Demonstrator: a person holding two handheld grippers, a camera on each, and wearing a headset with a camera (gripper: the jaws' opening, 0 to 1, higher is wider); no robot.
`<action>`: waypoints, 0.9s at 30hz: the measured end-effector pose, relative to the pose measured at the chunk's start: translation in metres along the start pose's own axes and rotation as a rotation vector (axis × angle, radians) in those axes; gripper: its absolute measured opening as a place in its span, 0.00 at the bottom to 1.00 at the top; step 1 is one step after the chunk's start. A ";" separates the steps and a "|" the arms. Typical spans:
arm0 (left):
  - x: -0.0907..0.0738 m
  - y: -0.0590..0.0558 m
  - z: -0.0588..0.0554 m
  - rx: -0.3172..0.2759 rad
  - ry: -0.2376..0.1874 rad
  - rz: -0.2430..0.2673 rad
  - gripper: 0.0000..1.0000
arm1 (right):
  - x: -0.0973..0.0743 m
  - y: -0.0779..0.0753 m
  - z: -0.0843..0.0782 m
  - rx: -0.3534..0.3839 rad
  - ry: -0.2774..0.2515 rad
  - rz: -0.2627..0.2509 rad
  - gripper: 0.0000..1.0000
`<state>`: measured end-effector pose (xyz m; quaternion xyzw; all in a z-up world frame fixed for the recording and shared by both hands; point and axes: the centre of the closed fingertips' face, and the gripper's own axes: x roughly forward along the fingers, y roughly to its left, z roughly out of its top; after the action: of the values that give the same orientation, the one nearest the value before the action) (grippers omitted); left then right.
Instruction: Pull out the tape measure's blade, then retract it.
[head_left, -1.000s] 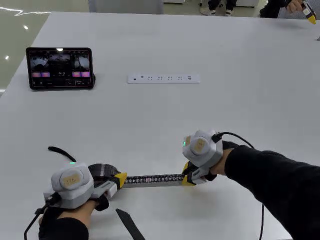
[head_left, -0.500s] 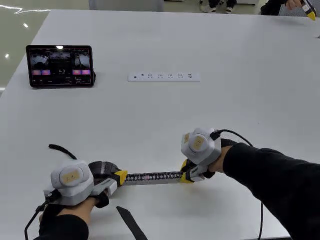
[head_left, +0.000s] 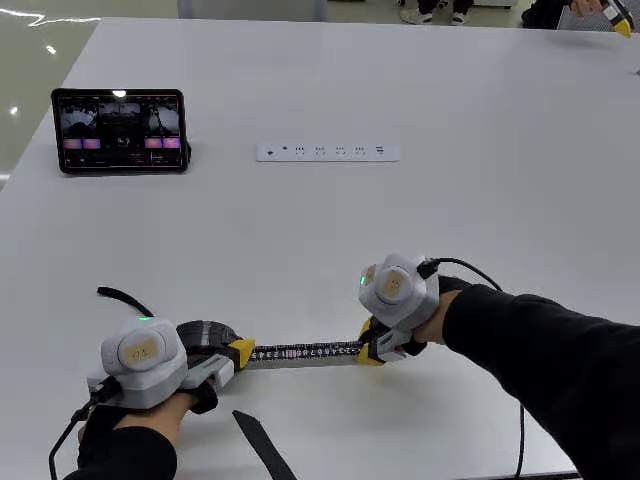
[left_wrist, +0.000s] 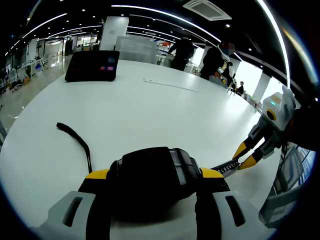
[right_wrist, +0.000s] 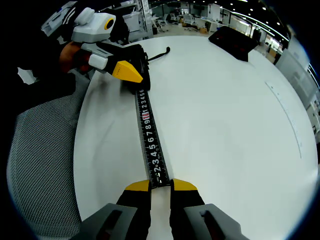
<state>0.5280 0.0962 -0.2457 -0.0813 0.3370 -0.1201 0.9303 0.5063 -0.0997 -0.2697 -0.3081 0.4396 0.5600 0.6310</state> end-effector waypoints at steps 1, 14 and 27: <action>0.000 0.000 0.000 0.000 0.000 0.000 0.63 | 0.000 0.000 0.000 0.000 0.000 0.000 0.09; 0.000 0.001 0.000 -0.002 0.002 0.000 0.63 | 0.002 0.000 0.003 -0.001 -0.002 0.003 0.09; 0.000 0.000 0.000 -0.003 0.004 -0.002 0.63 | 0.003 0.002 0.008 0.002 -0.005 0.004 0.09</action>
<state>0.5276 0.0965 -0.2455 -0.0829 0.3391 -0.1205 0.9293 0.5059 -0.0911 -0.2694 -0.3049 0.4392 0.5617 0.6314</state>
